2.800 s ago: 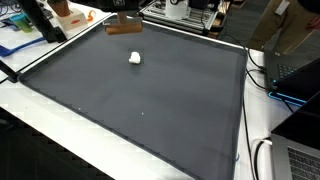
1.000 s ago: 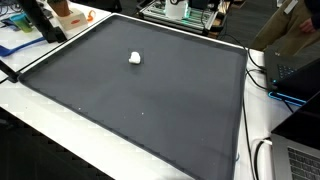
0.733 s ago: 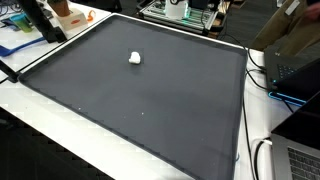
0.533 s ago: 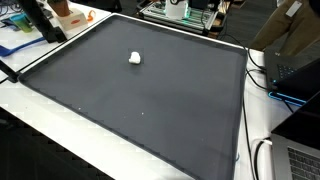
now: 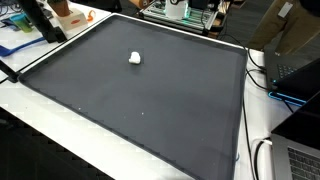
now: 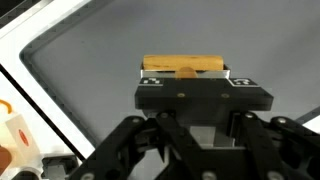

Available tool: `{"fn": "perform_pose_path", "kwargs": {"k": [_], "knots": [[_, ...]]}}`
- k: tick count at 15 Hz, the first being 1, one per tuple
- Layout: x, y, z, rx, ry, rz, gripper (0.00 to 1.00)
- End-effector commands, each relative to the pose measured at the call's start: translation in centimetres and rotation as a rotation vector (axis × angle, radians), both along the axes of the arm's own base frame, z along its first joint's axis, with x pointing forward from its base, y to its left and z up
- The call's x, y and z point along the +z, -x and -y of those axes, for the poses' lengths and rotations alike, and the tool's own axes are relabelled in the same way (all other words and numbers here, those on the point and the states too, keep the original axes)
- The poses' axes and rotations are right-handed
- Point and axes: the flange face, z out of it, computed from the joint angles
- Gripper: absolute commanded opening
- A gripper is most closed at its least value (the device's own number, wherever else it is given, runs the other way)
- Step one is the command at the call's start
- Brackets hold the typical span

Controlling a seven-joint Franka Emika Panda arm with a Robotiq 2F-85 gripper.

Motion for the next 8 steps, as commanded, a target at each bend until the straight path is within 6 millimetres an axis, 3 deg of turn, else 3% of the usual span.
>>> {"fn": "perform_pose_path", "kwargs": {"k": [1,4,8], "knots": [[-1.3,-0.8,-2.4,-0.155,0.090,0.073,0.22],[-3.9,-1.1,-4.7,-0.265,0.208,0.051,0.22],[-8.1,-0.6,-6.3,-0.372,0.324,-0.055,0.22]]}}
